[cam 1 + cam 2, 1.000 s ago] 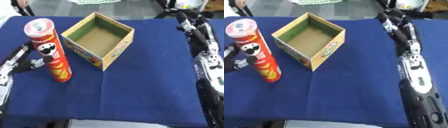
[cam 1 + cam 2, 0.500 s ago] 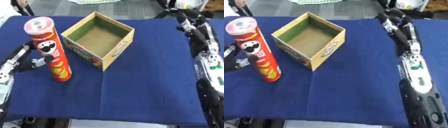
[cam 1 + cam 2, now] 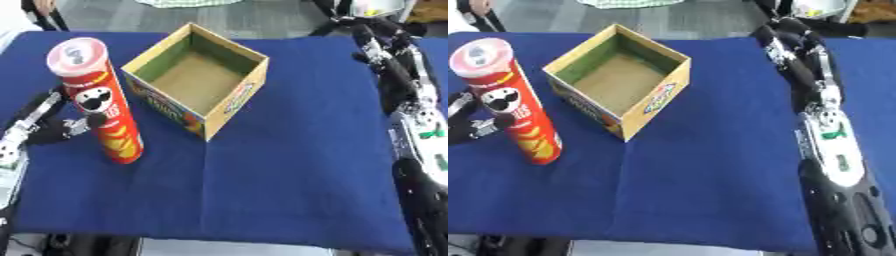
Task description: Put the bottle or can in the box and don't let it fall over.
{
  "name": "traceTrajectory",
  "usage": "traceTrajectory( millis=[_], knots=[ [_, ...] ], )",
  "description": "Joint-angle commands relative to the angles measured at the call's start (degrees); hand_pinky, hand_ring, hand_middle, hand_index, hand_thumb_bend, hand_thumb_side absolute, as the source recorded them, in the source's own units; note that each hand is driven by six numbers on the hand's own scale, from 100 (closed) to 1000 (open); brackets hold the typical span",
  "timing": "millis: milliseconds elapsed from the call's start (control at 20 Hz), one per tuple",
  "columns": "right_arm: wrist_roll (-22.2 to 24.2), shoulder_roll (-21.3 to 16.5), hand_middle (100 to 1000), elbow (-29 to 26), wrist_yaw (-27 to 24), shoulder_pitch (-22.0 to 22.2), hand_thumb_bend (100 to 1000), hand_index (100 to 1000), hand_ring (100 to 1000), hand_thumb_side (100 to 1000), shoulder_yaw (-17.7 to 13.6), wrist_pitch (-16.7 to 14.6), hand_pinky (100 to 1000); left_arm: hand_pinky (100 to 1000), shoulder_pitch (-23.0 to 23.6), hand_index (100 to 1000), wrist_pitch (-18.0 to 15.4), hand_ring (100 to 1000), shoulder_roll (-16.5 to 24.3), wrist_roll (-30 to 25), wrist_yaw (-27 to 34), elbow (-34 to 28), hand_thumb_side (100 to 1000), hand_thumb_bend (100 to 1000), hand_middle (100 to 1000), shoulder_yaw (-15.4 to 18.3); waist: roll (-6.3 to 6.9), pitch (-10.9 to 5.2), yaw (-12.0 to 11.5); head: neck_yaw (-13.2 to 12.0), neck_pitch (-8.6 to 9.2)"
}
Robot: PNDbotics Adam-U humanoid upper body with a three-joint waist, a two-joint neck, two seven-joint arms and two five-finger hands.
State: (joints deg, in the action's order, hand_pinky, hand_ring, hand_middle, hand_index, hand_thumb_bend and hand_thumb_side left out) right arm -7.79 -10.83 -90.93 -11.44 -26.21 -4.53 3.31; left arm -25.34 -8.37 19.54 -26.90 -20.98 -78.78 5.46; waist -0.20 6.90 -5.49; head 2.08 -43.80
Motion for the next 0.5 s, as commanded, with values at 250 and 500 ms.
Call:
traceTrajectory(
  millis=[250, 500],
  knots=[
    [0.06, -0.53, 1000, -0.37, -0.64, -0.71, 657, 809, 956, 368, -0.09, -0.15, 761, 1000, -1.17, 940, -0.36, 869, 0.66, -0.67, -1.17, -0.79, 656, 746, 718, -0.14, 0.13, -0.43, 0.06, -0.25, -0.32],
    [0.05, -0.53, 1000, -0.36, -0.67, -0.69, 657, 809, 956, 367, -0.09, -0.16, 762, 1000, -1.25, 932, -0.71, 867, 0.51, -0.66, -1.62, -0.76, 661, 756, 712, -0.41, 0.11, -0.44, 0.09, -0.25, -0.32]
  ],
)
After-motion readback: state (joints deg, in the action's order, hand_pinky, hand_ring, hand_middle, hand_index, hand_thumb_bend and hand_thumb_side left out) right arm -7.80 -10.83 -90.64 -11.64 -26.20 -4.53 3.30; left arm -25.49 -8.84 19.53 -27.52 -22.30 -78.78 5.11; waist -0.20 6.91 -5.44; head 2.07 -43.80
